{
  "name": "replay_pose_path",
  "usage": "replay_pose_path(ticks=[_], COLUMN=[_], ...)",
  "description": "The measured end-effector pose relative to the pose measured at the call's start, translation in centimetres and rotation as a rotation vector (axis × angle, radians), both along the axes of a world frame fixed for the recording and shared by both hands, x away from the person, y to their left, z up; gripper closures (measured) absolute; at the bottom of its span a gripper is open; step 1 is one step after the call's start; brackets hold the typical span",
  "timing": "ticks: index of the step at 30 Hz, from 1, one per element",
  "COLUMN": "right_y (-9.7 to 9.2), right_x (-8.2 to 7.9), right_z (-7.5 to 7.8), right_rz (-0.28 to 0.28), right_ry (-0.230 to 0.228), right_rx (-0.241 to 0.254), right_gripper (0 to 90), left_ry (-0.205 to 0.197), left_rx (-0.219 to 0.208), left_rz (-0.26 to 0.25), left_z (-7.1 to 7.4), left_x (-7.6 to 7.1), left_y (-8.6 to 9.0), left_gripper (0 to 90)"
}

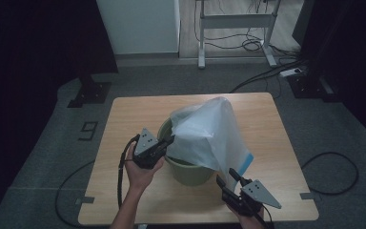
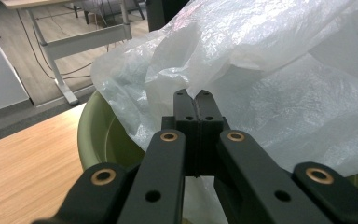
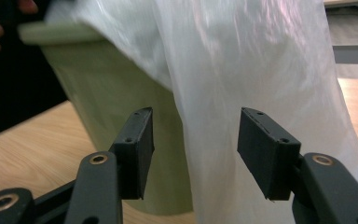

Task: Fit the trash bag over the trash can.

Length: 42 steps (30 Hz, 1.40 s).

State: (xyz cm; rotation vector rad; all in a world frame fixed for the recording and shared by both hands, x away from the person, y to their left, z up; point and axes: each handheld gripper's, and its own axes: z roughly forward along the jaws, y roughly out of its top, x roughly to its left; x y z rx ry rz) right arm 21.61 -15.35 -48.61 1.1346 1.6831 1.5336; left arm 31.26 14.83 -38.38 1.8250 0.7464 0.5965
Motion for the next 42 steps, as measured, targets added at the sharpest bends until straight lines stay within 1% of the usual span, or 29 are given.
replay_pose_path(ticks=[1, 2, 4, 7, 8, 9, 11, 13, 14, 15, 17, 18, 19, 20, 21, 22, 23, 24, 25, 26, 27, 28, 29, 30, 31, 35, 38, 39, 42], right_y=[0.1, 0.1, -0.2, -0.7, -0.7, -1.2, -1.9, -2.6, -2.6, -3.2, -3.5, -3.5, -3.7, -3.7, -3.7, -3.7, -3.6, -3.6, -3.5, -3.5, -3.5, -3.5, -3.5, -3.5, -3.5, -3.4, -3.4, -3.4, -3.4], right_x=[0.3, 0.3, 0.9, 1.6, 1.6, 2.0, 2.5, 2.9, 2.9, 3.4, 3.7, 3.7, 4.1, 4.1, 4.4, 4.4, 4.4, 4.4, 4.3, 4.3, 4.0, 4.0, 3.8, 3.8, 3.6, 3.4, 3.3, 3.3, 3.2], right_z=[-0.6, -0.6, -1.3, -1.6, -1.6, -1.3, -0.6, 0.4, 0.4, 1.7, 3.2, 3.2, 4.8, 4.8, 6.5, 6.5, 8.2, 9.1, 9.9, 9.9, 11.4, 11.4, 12.8, 12.8, 13.8, 14.7, 14.7, 14.4, 14.2], right_rz=[-0.025, -0.025, -0.086, -0.127, -0.127, -0.176, -0.206, -0.22, -0.22, -0.228, -0.231, -0.231, -0.228, -0.228, -0.221, -0.221, -0.214, -0.207, -0.202, -0.202, -0.192, -0.192, -0.179, -0.179, -0.166, -0.141, -0.125, -0.115, -0.101], right_ry=[0.014, 0.014, 0.048, 0.055, 0.055, 0.053, 0.044, 0.028, 0.028, 0.002, -0.031, -0.031, -0.064, -0.064, -0.101, -0.101, -0.143, -0.166, -0.186, -0.186, -0.221, -0.221, -0.248, -0.248, -0.268, -0.276, -0.269, -0.264, -0.258], right_rx=[-0.026, -0.026, -0.062, -0.088, -0.088, -0.09, -0.074, -0.056, -0.056, -0.039, -0.026, -0.026, -0.016, -0.016, 0.0, 0.0, 0.015, 0.024, 0.032, 0.032, 0.048, 0.048, 0.061, 0.061, 0.069, 0.081, 0.085, 0.088, 0.095], right_gripper=[46.2, 46.2, 50.8, 70.8, 70.8, 81.3, 88.4, 89.0, 89.0, 89.1, 89.1, 89.1, 89.1, 89.1, 89.1, 89.1, 89.1, 89.1, 89.1, 89.1, 89.1, 89.1, 89.1, 89.1, 89.1, 89.1, 89.1, 89.1, 89.1], left_ry=[0.0, 0.0, -0.004, -0.007, -0.007, -0.012, -0.022, -0.029, -0.036, -0.049, -0.063, -0.063, -0.076, -0.076, -0.083, -0.083, -0.096, -0.096, -0.116, -0.116, -0.151, -0.151, -0.186, -0.186, -0.198, -0.182, -0.166, -0.149, -0.147], left_rx=[0.001, 0.001, 0.002, 0.0, 0.0, 0.002, 0.001, 0.0, 0.004, 0.002, 0.008, 0.008, 0.012, 0.012, 0.002, 0.002, 0.021, 0.021, 0.045, 0.045, 0.08, 0.08, 0.108, 0.108, 0.108, 0.1, 0.101, 0.101, 0.099], left_rz=[0.001, 0.001, 0.003, 0.006, 0.006, 0.01, 0.018, 0.024, 0.029, 0.041, 0.056, 0.056, 0.07, 0.07, 0.081, 0.081, 0.098, 0.098, 0.109, 0.109, 0.131, 0.131, 0.156, 0.156, 0.163, 0.146, 0.141, 0.141, 0.151], left_z=[0.0, 0.1, 0.1, 0.1, 0.1, 0.1, 0.2, 0.3, 0.3, 0.5, 0.7, 0.7, 0.8, 0.8, 0.9, 0.9, 1.0, 1.0, 1.0, 1.0, 0.9, 0.9, 0.9, 0.9, 0.9, 0.9, 0.9, 0.8, 0.7], left_x=[0.0, 0.0, 0.0, 0.0, 0.0, 0.0, 0.0, 0.0, 0.0, 0.0, -0.1, -0.1, -0.2, -0.2, -0.3, -0.3, -0.5, -0.5, -0.9, -0.9, -1.4, -1.4, -1.8, -1.8, -1.9, -1.5, -1.2, -1.0, -0.9], left_y=[0.0, 0.1, 0.2, 0.2, 0.2, 0.2, 0.3, 0.3, 0.3, 0.4, 0.5, 0.5, 0.7, 0.7, 1.0, 1.0, 1.1, 1.1, 0.9, 0.9, 0.6, 0.6, 0.2, 0.2, -0.1, -0.4, -0.4, -0.3, -0.3], left_gripper=[90.0, 90.0, 90.0, 90.0, 90.0, 90.0, 90.0, 90.0, 90.0, 90.0, 90.0, 90.0, 90.0, 90.0, 90.0, 90.0, 90.0, 90.0, 90.0, 90.0, 90.0, 90.0, 90.0, 90.0, 90.0, 90.0, 90.0, 90.0, 90.0])
